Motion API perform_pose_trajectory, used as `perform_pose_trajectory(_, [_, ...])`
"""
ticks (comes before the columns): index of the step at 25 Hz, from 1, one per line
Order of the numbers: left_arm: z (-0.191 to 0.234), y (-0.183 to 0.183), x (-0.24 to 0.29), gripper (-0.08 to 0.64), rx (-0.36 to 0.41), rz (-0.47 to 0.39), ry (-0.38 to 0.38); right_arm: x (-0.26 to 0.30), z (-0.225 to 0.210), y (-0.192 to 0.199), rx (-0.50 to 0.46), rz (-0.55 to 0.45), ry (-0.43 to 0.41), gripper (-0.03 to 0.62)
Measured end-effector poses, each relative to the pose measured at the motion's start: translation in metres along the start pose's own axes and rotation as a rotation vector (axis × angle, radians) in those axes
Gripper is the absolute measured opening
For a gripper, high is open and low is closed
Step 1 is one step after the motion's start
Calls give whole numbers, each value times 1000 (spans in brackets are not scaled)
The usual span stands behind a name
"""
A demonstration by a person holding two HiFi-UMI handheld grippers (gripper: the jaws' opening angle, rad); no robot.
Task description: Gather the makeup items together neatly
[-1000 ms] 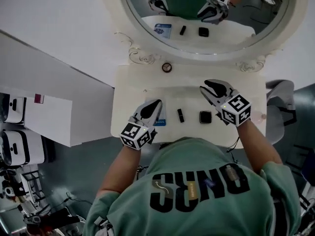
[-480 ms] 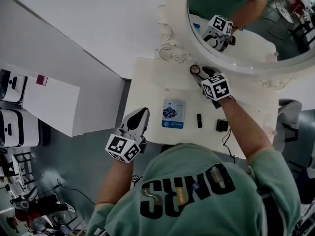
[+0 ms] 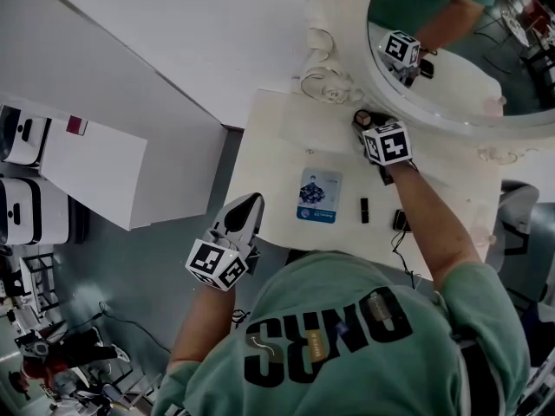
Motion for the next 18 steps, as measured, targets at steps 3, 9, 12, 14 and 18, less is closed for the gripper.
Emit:
perform_pose_trajectory(3, [-5,-1,3,9,12,9,10,-11,2,-2,-20,-31,-27,204])
perform_pose_trajectory(9, [-50,-4,45,9,73,37,135,-99,-9,5,-9,-163,-80,204])
perform_pose_trajectory(12, [-92,-4,83,9,94,54,231,-154,-31,33,-12,-196,-70,204])
perform_pose_trajectory(14, [-125,-2,111,9,114,69,305,-188,-51,61,-4,-208,-44,204])
perform_pose_trajectory(18, [-195,6,164,9,144,109,462,-244,-88,139,36,-189,37,204])
Point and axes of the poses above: the fingertips, and each gripper's own axes: x forward along the fingers, z to its left, y out of its underside, the point moved 3 cm from there along -x, backward along the fingers, and after that the axes turned 4 degrees about x, right-handed, at the moved point
